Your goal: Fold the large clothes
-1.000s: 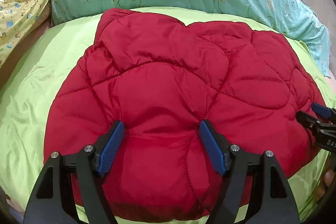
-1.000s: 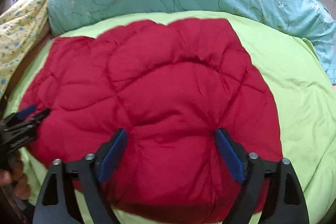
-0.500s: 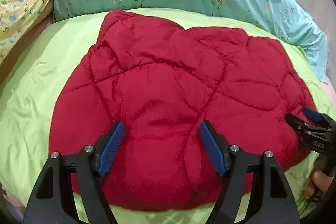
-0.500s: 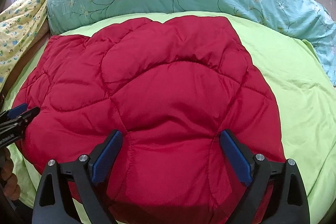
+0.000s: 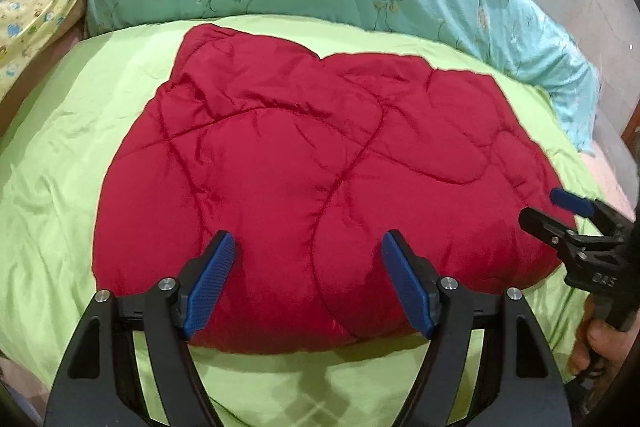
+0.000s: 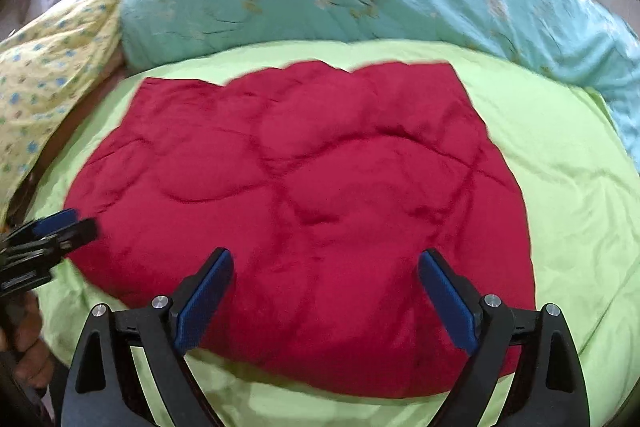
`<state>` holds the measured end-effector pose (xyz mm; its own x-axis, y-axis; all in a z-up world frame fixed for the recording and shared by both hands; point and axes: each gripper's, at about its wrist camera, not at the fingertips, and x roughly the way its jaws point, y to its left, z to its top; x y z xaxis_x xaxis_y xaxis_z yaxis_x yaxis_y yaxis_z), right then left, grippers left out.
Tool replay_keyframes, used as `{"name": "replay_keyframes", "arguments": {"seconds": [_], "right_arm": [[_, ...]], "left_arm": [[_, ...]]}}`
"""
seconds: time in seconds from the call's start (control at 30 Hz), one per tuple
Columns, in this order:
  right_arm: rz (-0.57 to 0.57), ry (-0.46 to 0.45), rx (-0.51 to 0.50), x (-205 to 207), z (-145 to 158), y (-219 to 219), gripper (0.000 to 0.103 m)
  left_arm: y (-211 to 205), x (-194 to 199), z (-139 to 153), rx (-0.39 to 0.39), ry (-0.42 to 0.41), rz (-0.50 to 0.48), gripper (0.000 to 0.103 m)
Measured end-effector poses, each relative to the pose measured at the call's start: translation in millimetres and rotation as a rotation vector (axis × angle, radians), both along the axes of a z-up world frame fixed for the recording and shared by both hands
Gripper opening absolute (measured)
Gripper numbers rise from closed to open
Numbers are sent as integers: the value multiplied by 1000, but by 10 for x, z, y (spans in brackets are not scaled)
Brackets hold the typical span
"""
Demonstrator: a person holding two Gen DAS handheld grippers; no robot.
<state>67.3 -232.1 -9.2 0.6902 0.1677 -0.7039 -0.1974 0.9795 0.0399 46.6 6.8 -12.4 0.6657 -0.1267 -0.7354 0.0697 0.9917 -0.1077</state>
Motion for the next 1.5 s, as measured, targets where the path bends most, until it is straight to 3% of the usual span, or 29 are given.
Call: {"name": "replay_keyframes", "arguments": {"seconds": [0.17, 0.4, 0.9, 1.1, 1.5], "right_arm": [[2, 66, -47, 265, -230, 89, 96], [-56, 82, -54, 582, -291, -133, 96], [-66, 116, -38, 653, -382, -197, 99], [-80, 92, -55, 584, -215, -207, 97], [-64, 128, -11, 715, -451, -282, 103]], "left_arm": [[-66, 194, -130, 63, 33, -28, 87], [-7, 425, -196, 56, 72, -29, 95], [8, 502, -236, 57, 111, -21, 98], [18, 523, -233, 57, 120, -21, 98], [-12, 566, -229, 70, 132, -17, 100]]}}
